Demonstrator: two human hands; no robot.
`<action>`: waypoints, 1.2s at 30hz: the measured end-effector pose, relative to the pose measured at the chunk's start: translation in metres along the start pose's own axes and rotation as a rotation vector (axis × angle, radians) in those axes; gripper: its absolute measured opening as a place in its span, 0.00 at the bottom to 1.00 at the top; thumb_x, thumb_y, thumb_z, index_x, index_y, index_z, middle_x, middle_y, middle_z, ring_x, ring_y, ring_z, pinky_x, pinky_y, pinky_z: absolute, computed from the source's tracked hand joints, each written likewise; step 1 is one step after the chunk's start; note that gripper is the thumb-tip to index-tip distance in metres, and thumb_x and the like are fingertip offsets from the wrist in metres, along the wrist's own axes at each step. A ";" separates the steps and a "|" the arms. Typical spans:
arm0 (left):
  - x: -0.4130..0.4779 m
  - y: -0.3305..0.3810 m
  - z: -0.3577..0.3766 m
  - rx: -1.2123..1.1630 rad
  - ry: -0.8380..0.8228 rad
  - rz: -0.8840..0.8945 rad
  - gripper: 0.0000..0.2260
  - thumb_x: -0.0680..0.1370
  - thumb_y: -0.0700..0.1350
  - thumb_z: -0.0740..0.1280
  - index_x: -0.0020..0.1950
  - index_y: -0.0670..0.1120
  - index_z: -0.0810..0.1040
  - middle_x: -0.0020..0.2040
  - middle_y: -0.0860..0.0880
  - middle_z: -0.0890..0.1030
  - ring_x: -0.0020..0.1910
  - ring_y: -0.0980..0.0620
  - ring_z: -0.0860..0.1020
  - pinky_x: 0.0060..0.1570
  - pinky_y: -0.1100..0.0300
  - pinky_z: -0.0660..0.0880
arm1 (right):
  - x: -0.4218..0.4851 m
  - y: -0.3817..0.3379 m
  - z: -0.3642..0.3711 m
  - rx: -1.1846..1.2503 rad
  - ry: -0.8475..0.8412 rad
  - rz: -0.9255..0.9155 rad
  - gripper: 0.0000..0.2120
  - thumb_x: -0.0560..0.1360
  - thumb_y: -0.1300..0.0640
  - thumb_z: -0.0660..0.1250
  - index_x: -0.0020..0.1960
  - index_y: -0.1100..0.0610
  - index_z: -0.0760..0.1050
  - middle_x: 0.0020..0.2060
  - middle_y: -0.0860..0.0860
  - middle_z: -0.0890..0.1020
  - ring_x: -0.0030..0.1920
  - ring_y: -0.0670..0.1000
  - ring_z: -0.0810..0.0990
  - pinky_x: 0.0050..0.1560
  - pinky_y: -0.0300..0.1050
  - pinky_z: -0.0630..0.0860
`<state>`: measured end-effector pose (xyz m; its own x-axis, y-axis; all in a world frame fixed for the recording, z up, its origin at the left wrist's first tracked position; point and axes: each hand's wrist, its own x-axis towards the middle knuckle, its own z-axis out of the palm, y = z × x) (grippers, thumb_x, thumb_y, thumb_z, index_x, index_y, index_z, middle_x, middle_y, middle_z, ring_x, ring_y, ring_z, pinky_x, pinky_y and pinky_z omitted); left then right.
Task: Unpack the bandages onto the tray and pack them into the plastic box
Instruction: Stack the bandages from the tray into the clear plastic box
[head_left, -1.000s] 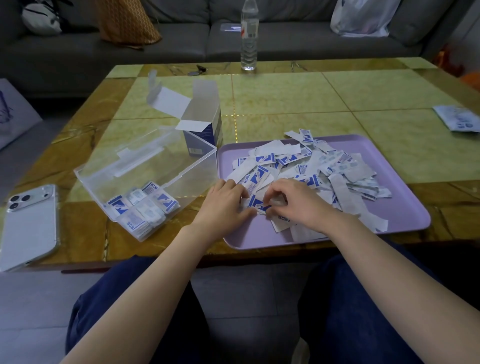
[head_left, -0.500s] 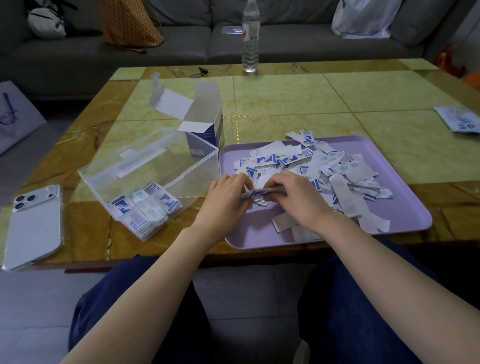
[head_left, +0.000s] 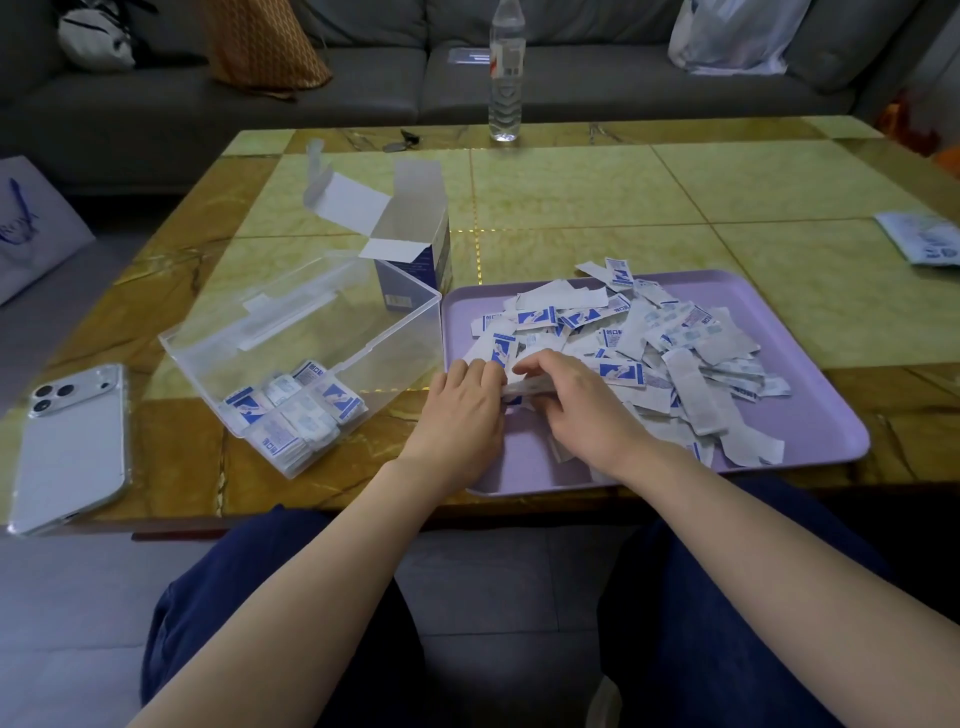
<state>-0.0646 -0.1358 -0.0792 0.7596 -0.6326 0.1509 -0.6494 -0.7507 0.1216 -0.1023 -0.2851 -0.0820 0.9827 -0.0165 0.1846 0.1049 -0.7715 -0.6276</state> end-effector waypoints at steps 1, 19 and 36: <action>0.000 0.000 0.001 0.012 0.001 0.000 0.09 0.81 0.46 0.52 0.59 0.45 0.65 0.58 0.46 0.70 0.55 0.47 0.66 0.54 0.56 0.59 | -0.001 0.000 0.000 -0.015 0.009 -0.003 0.18 0.72 0.71 0.62 0.59 0.59 0.72 0.56 0.55 0.77 0.59 0.53 0.73 0.60 0.38 0.66; -0.008 0.004 -0.001 0.121 -0.020 0.015 0.10 0.80 0.46 0.52 0.57 0.44 0.67 0.57 0.45 0.71 0.54 0.45 0.67 0.53 0.53 0.60 | -0.007 -0.005 0.006 -0.147 -0.017 -0.046 0.16 0.77 0.69 0.58 0.59 0.59 0.78 0.50 0.54 0.79 0.54 0.54 0.72 0.56 0.45 0.70; -0.014 -0.004 0.002 0.185 0.043 0.036 0.06 0.73 0.44 0.63 0.48 0.45 0.73 0.46 0.45 0.78 0.44 0.43 0.73 0.45 0.52 0.63 | -0.012 -0.007 0.006 -0.098 -0.013 -0.068 0.17 0.75 0.71 0.59 0.60 0.60 0.76 0.54 0.54 0.79 0.57 0.53 0.75 0.60 0.40 0.68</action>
<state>-0.0729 -0.1246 -0.0841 0.7311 -0.6541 0.1939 -0.6555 -0.7523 -0.0664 -0.1139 -0.2753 -0.0842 0.9757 0.0456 0.2142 0.1566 -0.8292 -0.5365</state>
